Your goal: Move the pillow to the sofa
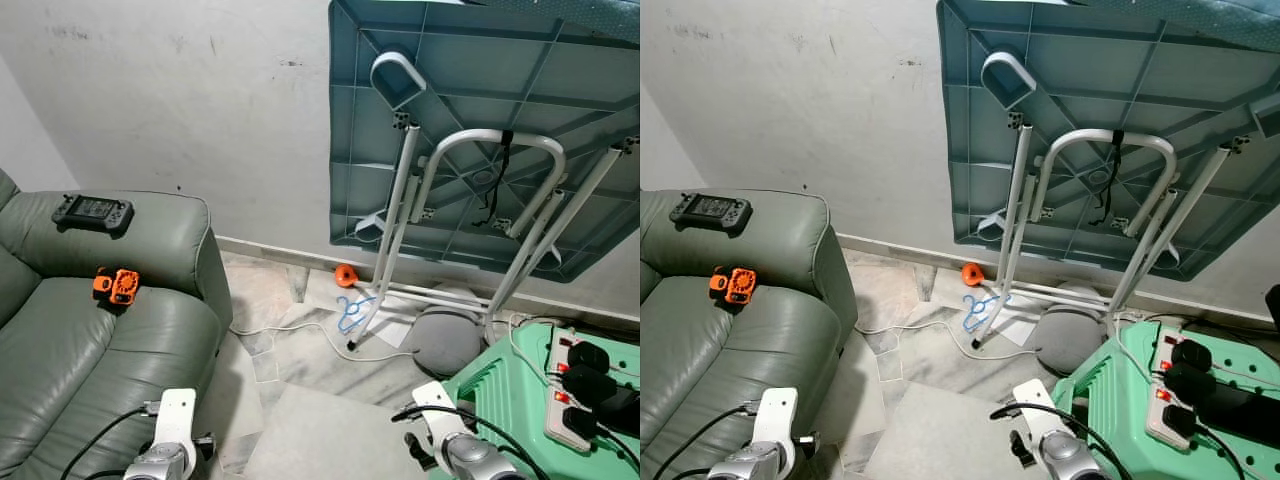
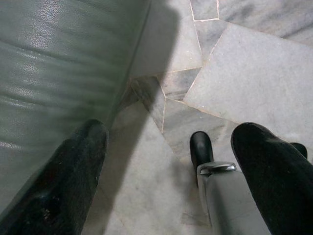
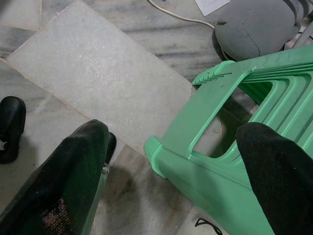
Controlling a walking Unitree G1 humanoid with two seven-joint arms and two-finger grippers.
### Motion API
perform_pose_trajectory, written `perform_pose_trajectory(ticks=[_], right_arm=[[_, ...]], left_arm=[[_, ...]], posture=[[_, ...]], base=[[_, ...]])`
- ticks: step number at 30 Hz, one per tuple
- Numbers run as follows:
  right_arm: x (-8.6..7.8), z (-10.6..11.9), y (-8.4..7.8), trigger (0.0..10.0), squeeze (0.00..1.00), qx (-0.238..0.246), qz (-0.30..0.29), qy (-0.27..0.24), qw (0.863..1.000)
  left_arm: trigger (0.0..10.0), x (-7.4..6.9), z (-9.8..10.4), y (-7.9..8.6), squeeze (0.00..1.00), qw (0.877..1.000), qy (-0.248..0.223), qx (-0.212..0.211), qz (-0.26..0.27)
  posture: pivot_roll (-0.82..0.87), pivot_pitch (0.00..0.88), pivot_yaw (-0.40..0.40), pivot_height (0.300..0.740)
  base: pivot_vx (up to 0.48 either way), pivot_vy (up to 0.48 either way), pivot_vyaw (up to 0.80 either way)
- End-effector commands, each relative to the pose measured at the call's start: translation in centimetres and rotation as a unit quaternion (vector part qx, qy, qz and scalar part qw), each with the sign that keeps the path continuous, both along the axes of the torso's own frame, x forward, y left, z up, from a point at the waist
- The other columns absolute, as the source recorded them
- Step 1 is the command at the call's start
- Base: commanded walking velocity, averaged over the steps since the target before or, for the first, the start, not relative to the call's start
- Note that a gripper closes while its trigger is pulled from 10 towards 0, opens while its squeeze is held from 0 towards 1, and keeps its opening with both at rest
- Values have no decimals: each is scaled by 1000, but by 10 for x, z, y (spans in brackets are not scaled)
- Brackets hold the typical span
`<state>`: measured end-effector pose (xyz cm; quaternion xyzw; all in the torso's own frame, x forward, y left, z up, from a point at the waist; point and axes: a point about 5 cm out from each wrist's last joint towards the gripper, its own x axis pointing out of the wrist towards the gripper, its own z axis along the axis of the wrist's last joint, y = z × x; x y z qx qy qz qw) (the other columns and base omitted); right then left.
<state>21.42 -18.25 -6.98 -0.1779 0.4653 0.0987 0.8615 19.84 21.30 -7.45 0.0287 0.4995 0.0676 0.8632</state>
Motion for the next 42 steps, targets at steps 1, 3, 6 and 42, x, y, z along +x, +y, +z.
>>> perform_pose_trajectory(ticks=[1, 3, 6, 42], right_arm=[[-18, -10, 6, 10000, 0, 91, -80, 14, 993], [-14, -8, 9, 10000, 0, 89, -64, 9, 994], [-10, -6, 10, 10000, 0, 95, -74, 4, 993], [-14, -8, 6, 10000, 0, 64, -48, 10, 997]], left_arm=[[10000, -13, -8, -12, 0, 998, 14, -51, -22], [10000, -13, -8, -12, 0, 998, 11, -56, -8], [10000, -13, -8, -12, 0, 998, 10, -59, -2], [10000, -9, -6, -12, 0, 998, 8, -57, -14]], posture=[[-34, 0, 42, 740], [-44, 0, 47, 740], [-46, 0, 50, 740], [-64, 0, 54, 740]], base=[[0, 0, 0], [0, 0, 0], [0, 0, 0], [0, 0, 0]])
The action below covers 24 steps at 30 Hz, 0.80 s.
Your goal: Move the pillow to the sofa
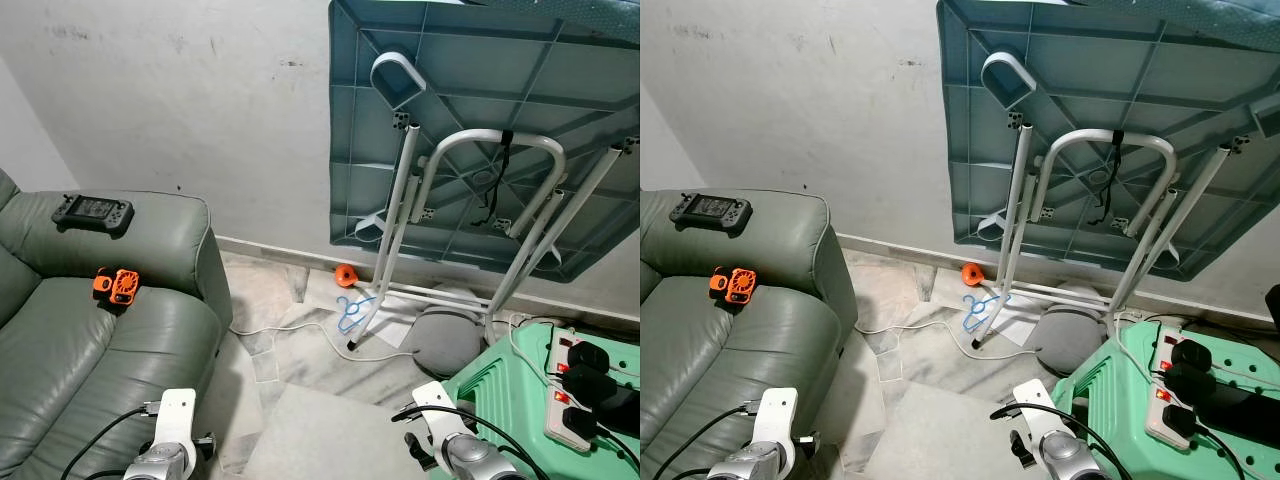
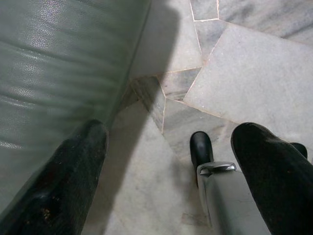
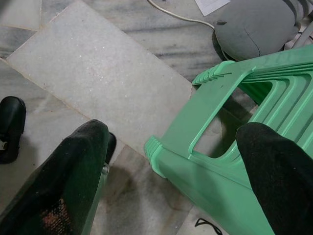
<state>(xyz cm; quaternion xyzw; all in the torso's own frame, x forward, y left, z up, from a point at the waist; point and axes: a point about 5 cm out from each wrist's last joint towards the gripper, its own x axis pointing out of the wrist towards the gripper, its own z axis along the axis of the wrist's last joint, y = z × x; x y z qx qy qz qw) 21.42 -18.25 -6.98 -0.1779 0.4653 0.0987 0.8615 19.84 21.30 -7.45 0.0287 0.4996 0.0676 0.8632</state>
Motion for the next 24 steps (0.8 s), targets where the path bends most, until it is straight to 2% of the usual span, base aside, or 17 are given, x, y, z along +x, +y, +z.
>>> perform_pose_trajectory(ticks=[1, 5, 6, 8, 16, 24], right_arm=[[-14, -8, 6, 10000, 0, 64, -48, 10, 997], [-15, -8, 5, 10000, 0, 62, -49, 11, 997], [-23, -12, 6, 10000, 0, 58, -44, 21, 997], [-26, -14, 7, 10000, 0, 57, -42, 25, 997], [-28, -15, 7, 10000, 0, 58, -42, 29, 997], [-30, -16, 8, 10000, 0, 84, -54, 34, 994]], left_arm=[[10000, -9, -6, -12, 0, 998, 8, -57, -14], [10000, -9, -6, -12, 0, 998, 8, -57, -14], [10000, -8, -6, -10, 0, 998, 10, -52, -24], [10000, -8, -5, -9, 0, 998, 10, -50, -28], [10000, -7, -5, -9, 0, 998, 9, -50, -31], [10000, -7, -5, -9, 0, 998, 8, -52, -32]], posture=[[-64, 0, 54, 740], [-65, 0, 55, 740], [-54, 0, 65, 740], [-56, 0, 65, 740], [-58, 0, 66, 740], [-58, 0, 67, 740]], base=[[0, 0, 0], [0, 0, 0], [0, 0, 0], [0, 0, 0], [0, 0, 0], [0, 0, 0]])
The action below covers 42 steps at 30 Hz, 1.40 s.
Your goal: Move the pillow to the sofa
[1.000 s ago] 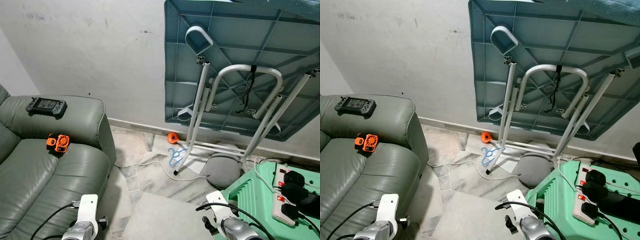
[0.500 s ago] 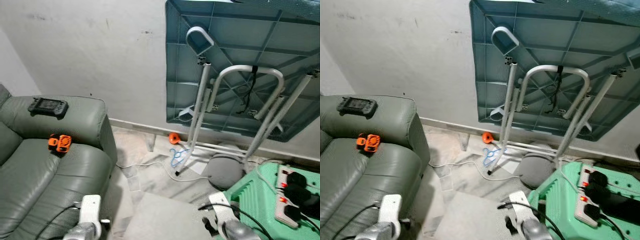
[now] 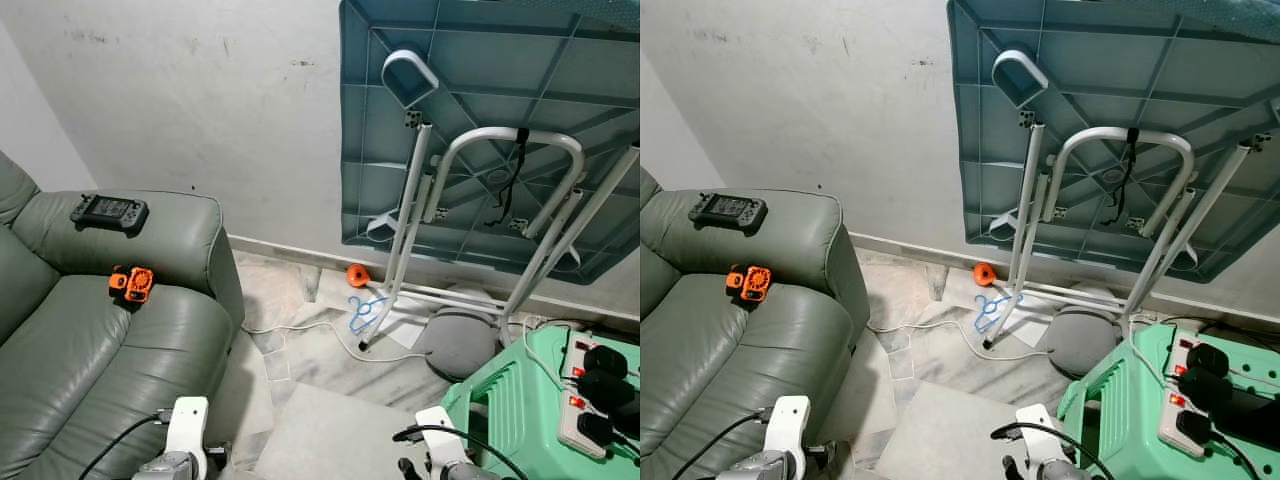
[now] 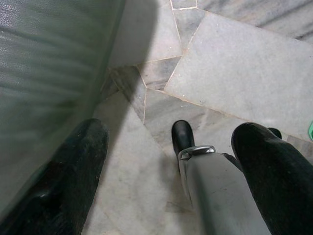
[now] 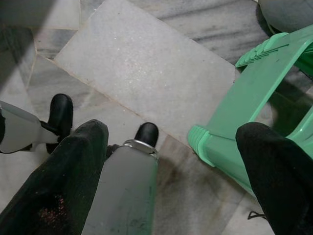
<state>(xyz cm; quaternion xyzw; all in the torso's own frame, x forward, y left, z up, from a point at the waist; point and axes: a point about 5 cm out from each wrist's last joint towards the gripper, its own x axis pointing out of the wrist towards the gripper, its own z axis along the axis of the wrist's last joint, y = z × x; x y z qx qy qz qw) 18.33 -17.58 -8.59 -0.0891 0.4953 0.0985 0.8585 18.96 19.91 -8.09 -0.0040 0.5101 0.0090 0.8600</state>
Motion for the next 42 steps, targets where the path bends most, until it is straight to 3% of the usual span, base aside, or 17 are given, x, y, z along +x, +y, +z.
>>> perform_pose_trajectory(ticks=[1, 7, 42], right_arm=[[1, 0, 1, 10000, 0, 11, -9, -1, 1000], [1, 1, 4, 10000, 0, 11, 16, 0, 1000], [2, 1, 8, 10000, 0, 23, 28, 0, 999]], left_arm=[[10000, 2, 2, 5, 0, 1000, -2, 6, 1], [10000, 2, 2, 5, 0, 1000, -3, 6, 0], [10000, 2, 2, 8, 0, 1000, -3, 13, 0]], posture=[[-58, 0, 67, 740], [-57, 0, 68, 740], [-57, 0, 68, 740]], base=[[0, 0, 0], [0, 0, 0], [0, 0, 800]])
